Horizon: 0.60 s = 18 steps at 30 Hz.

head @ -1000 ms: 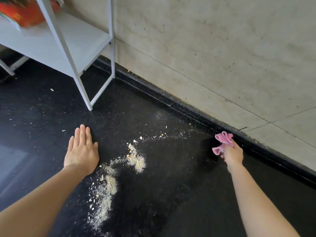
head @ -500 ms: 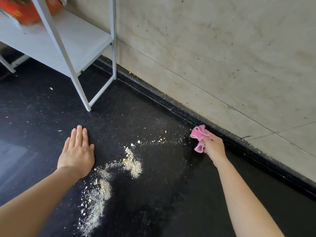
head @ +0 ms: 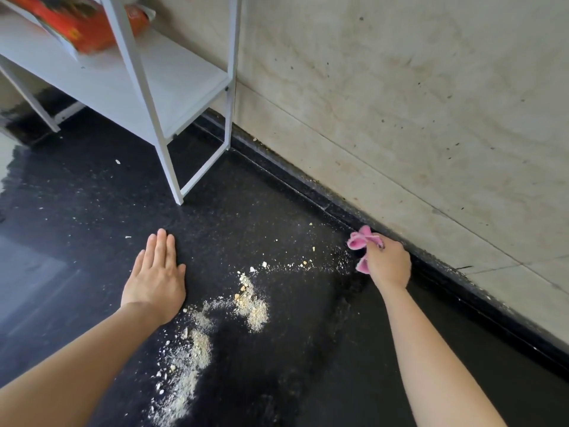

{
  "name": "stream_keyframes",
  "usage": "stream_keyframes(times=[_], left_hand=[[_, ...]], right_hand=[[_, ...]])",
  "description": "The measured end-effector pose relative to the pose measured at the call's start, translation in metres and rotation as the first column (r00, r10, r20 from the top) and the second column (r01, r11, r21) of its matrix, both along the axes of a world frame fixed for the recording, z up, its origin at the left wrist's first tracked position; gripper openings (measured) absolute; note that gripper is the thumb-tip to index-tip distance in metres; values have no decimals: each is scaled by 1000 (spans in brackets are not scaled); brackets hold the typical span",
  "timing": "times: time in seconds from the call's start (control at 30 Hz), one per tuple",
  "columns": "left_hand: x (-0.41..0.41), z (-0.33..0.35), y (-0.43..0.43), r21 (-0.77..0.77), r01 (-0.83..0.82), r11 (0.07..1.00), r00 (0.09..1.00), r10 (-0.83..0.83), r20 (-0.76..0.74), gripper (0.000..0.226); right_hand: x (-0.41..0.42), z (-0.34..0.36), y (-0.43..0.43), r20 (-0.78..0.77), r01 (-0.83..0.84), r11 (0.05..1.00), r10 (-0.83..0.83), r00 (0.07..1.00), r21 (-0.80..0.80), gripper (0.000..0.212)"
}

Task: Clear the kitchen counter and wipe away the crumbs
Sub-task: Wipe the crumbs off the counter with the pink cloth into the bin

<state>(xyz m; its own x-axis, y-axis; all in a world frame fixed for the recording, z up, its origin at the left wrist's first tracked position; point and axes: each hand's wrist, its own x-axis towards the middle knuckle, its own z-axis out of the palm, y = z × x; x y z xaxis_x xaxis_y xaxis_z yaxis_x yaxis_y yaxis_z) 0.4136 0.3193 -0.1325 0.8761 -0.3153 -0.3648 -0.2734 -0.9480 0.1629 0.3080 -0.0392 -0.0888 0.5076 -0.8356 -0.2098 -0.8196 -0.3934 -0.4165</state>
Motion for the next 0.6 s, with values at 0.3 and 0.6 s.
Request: stream_keyframes(times=[0.3, 0.6], left_hand=[[0, 1, 0, 15, -1, 1000, 1000, 1, -7, 59], [1, 2, 1, 28, 8, 1000, 1000, -8, -12, 60]], right_hand=[[34, -1, 7, -11, -185, 979, 187, 982, 82, 33], [44, 3, 52, 137, -461, 771, 449, 883, 440, 53]])
